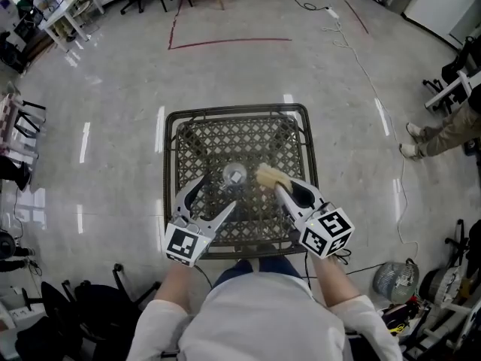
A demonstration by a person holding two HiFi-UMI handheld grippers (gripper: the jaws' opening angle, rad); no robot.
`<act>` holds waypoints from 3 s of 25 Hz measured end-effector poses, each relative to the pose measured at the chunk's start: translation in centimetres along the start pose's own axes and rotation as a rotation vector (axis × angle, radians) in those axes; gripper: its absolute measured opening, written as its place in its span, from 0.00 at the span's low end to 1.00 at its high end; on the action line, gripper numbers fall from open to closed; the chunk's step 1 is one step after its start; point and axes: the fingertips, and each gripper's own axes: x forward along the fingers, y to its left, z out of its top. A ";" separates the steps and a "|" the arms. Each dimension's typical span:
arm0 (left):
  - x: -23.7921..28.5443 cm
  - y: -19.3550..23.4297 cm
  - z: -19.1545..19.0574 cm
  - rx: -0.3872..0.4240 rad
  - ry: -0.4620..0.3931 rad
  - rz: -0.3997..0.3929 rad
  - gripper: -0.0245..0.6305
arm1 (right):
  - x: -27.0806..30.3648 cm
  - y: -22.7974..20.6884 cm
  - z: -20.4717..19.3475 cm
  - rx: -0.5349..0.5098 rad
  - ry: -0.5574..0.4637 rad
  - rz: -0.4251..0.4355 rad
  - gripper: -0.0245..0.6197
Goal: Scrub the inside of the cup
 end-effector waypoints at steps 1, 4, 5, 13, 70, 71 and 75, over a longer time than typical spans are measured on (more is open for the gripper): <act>-0.3 -0.1 0.4 0.000 -0.004 0.004 0.61 | -0.2 0.1 0.1 -0.002 -0.003 -0.001 0.17; -1.2 -0.7 1.2 0.004 -0.016 0.008 0.60 | -0.7 0.4 0.1 -0.009 -0.010 -0.001 0.17; -1.4 -0.9 1.3 0.006 -0.014 0.007 0.59 | -0.9 0.5 0.1 -0.013 -0.010 -0.001 0.17; -3.4 -1.4 2.7 0.047 -0.047 0.044 0.38 | -1.7 1.1 -0.1 -0.026 -0.012 -0.010 0.17; -6.9 -1.7 1.4 -0.037 -0.002 0.129 0.08 | -1.5 4.7 -3.3 -0.229 0.071 -0.011 0.17; -6.9 -1.7 1.4 -0.038 -0.002 0.129 0.08 | -1.4 4.7 -3.4 -0.229 0.072 -0.011 0.17; -6.8 -1.6 1.2 -0.036 0.002 0.130 0.08 | -1.4 4.6 -3.4 -0.228 0.072 -0.015 0.17</act>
